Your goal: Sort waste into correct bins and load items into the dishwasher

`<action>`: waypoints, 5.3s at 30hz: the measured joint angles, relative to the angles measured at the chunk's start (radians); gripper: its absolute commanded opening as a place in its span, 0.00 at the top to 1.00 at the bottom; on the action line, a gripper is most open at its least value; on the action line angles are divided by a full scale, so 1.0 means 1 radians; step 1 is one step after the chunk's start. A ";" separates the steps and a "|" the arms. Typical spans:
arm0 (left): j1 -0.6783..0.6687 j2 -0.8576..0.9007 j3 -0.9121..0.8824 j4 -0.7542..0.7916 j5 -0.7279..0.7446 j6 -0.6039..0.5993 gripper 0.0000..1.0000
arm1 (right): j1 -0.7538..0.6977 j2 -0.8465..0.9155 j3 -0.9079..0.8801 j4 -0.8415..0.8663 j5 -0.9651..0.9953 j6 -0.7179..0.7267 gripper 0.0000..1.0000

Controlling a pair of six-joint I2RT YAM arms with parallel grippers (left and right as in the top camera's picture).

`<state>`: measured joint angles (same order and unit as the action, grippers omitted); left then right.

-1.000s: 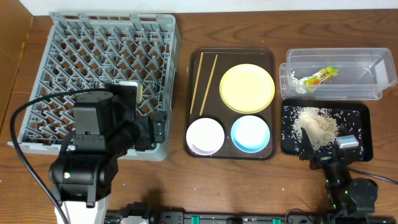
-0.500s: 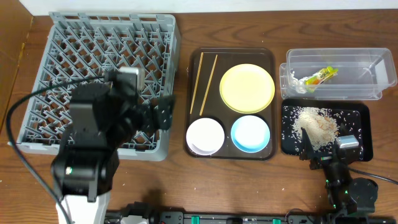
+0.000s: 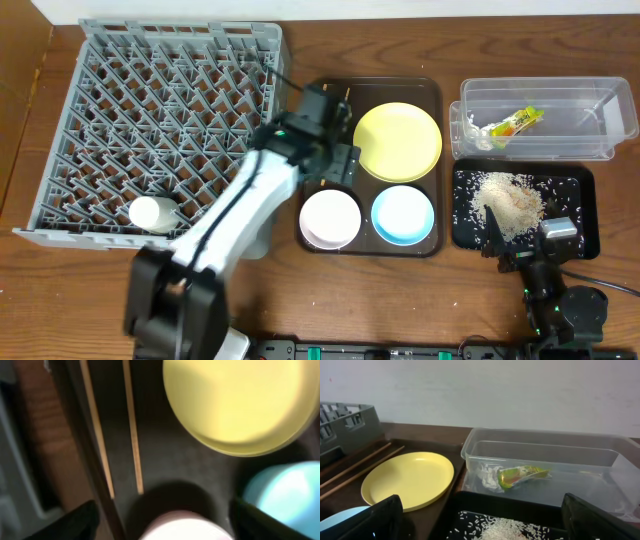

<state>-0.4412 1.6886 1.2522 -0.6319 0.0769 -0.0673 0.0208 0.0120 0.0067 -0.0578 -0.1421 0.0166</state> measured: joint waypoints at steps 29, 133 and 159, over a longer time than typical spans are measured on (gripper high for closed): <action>0.002 0.330 0.015 0.296 -0.076 0.017 0.74 | 0.000 0.000 0.000 0.000 0.000 0.000 0.01; 0.079 0.349 0.033 0.324 0.151 0.094 0.86 | 0.000 0.000 0.000 0.000 0.000 0.000 0.01; 0.076 -0.056 0.034 0.169 -0.084 0.147 0.45 | 0.000 0.000 0.000 0.000 0.000 0.000 0.01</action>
<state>-0.3649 1.6325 1.2861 -0.4625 -0.0071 0.0795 0.0208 0.0120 0.0067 -0.0578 -0.1421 0.0166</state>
